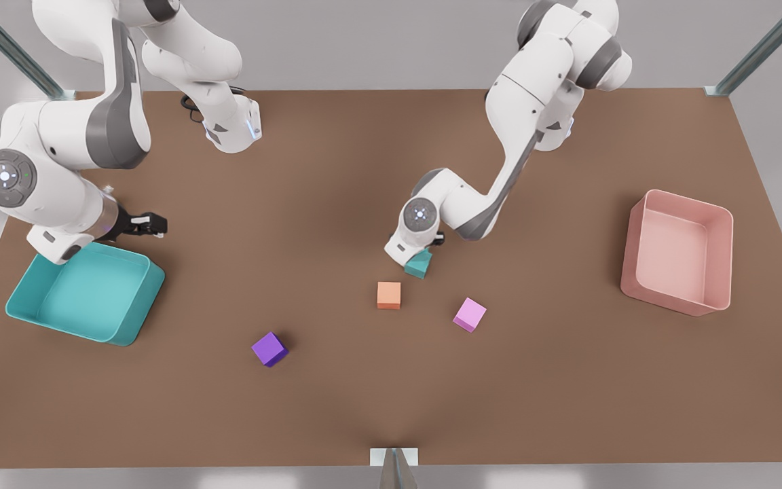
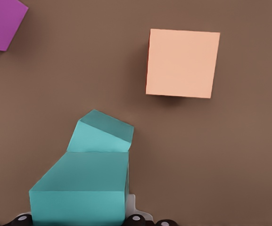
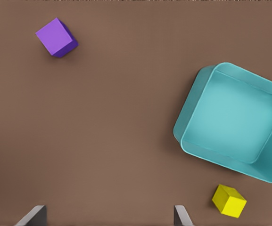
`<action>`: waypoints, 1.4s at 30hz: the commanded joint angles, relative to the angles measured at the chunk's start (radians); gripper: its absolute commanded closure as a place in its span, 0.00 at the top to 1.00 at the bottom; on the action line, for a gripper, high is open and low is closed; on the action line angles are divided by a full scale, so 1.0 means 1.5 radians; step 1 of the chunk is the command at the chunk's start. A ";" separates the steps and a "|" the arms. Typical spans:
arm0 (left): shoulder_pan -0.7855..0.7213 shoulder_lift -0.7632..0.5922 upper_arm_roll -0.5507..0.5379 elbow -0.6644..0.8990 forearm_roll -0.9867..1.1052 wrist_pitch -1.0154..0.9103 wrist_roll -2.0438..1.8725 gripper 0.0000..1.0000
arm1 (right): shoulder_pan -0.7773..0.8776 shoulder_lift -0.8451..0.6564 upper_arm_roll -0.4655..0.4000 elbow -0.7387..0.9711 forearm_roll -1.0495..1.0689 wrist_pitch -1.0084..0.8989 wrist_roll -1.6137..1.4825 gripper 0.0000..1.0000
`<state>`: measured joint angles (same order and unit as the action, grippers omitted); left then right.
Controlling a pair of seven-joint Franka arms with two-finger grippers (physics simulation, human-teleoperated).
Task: Stack the two blue cubes on top of each other
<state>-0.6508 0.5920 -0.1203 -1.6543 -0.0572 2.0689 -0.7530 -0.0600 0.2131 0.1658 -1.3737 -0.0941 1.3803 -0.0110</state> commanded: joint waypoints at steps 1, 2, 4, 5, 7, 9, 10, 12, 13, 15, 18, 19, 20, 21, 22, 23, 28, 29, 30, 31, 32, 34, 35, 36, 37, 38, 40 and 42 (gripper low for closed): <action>-0.005 0.000 -0.001 -0.002 -0.001 0.026 -0.054 0.71 | -0.003 0.010 -0.001 0.025 -0.008 -0.019 -0.017 1.00; -0.006 0.000 -0.001 -0.002 -0.001 0.026 -0.054 0.71 | -0.002 0.013 0.000 0.031 -0.011 -0.019 -0.018 1.00; -0.003 0.000 0.000 -0.002 -0.001 0.030 -0.053 0.71 | -0.001 0.013 0.001 0.032 -0.011 -0.019 -0.018 1.00; -0.001 0.000 -0.001 -0.002 -0.001 0.030 -0.053 0.71 | -0.001 0.014 0.001 0.033 -0.011 -0.019 -0.018 1.00; 0.002 0.000 0.000 -0.002 -0.001 0.030 -0.052 0.71 | -0.001 0.014 0.001 0.033 -0.011 -0.019 -0.018 1.00; 0.010 0.000 0.000 -0.002 0.000 0.030 -0.051 0.71 | -0.001 0.013 0.001 0.033 -0.010 -0.019 -0.018 1.00; 0.015 0.000 0.000 -0.003 0.000 0.030 -0.051 0.71 | 0.000 0.014 0.001 0.032 -0.010 -0.019 -0.018 1.00; 0.022 -0.001 0.000 -0.004 0.000 0.028 -0.050 0.71 | 0.000 0.014 0.002 0.032 -0.010 -0.019 -0.018 1.00; 0.023 -0.004 -0.001 -0.018 0.005 0.028 -0.050 0.71 | 0.000 0.014 0.002 0.033 -0.010 -0.019 -0.018 1.00; 0.024 -0.004 0.000 -0.018 0.005 0.028 -0.050 0.71 | 0.000 0.014 0.002 0.032 -0.010 -0.019 -0.018 1.00; 0.024 -0.003 0.000 -0.017 0.005 0.031 -0.051 0.73 | 0.000 0.014 0.002 0.032 -0.010 -0.019 -0.018 1.00; 0.024 -0.003 -0.001 -0.018 0.005 0.037 -0.052 0.81 | 0.000 0.014 0.002 0.032 -0.010 -0.019 -0.018 1.00; 0.025 -0.003 0.000 -0.018 0.005 0.038 -0.051 1.00 | 0.000 0.014 0.002 0.032 -0.010 -0.019 -0.018 1.00; 0.025 -0.003 0.000 -0.018 0.005 0.038 -0.052 1.00 | 0.000 0.014 0.002 0.032 -0.010 -0.019 -0.019 1.00; 0.026 -0.003 0.000 -0.018 0.005 0.038 -0.052 1.00 | 0.000 0.014 0.002 0.032 -0.010 -0.020 -0.019 1.00; 0.027 -0.003 0.000 -0.018 0.005 0.039 -0.052 1.00 | 0.001 0.014 0.002 0.032 -0.010 -0.020 -0.018 1.00; 0.048 -0.008 -0.021 -0.018 0.002 0.034 -0.053 1.00 | 0.000 0.014 0.002 0.033 -0.011 -0.019 -0.019 1.00; 0.052 -0.008 -0.027 -0.018 0.003 0.034 -0.053 1.00 | 0.000 0.014 0.002 0.033 -0.011 -0.019 -0.019 1.00; 0.052 -0.015 -0.027 -0.018 0.004 0.034 -0.062 1.00 | 0.000 0.014 0.002 0.032 -0.011 -0.019 -0.019 1.00; 0.054 -0.016 -0.027 -0.018 0.005 0.033 -0.063 1.00 | 0.000 0.014 0.002 0.032 -0.011 -0.019 -0.019 1.00; 0.055 -0.020 -0.027 -0.018 0.005 0.033 -0.061 1.00 | 0.000 0.014 0.002 0.032 -0.011 -0.019 -0.019 1.00; 0.060 -0.020 -0.027 -0.016 0.006 0.033 -0.061 1.00 | 0.000 0.014 0.002 0.033 -0.012 -0.019 -0.019 1.00; 0.060 -0.020 -0.027 -0.015 0.006 0.033 -0.060 1.00 | 0.000 0.014 0.002 0.033 -0.012 -0.019 -0.019 1.00; 0.061 -0.020 -0.027 -0.015 0.007 0.033 -0.060 1.00 | 0.000 0.014 0.002 0.033 -0.012 -0.019 -0.019 1.00; 0.061 -0.021 -0.027 -0.014 0.011 0.033 -0.060 1.00 | 0.000 0.014 0.002 0.033 -0.012 -0.019 -0.019 1.00; 0.062 -0.025 -0.027 -0.014 0.011 0.033 -0.060 1.00 | 0.000 0.014 0.002 0.033 -0.011 -0.019 -0.021 1.00; 0.071 -0.026 -0.027 -0.012 0.015 0.032 -0.058 1.00 | 0.000 0.014 0.002 0.033 -0.012 -0.019 -0.022 1.00; 0.084 -0.035 -0.027 -0.004 0.015 0.030 -0.057 1.00 | -0.001 0.014 0.002 0.033 -0.012 -0.019 -0.023 1.00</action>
<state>-0.5317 0.5446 -0.1609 -1.6635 -0.0399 2.1178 -0.8281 -0.0610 0.2359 0.1685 -1.3243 -0.1121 1.3517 -0.0383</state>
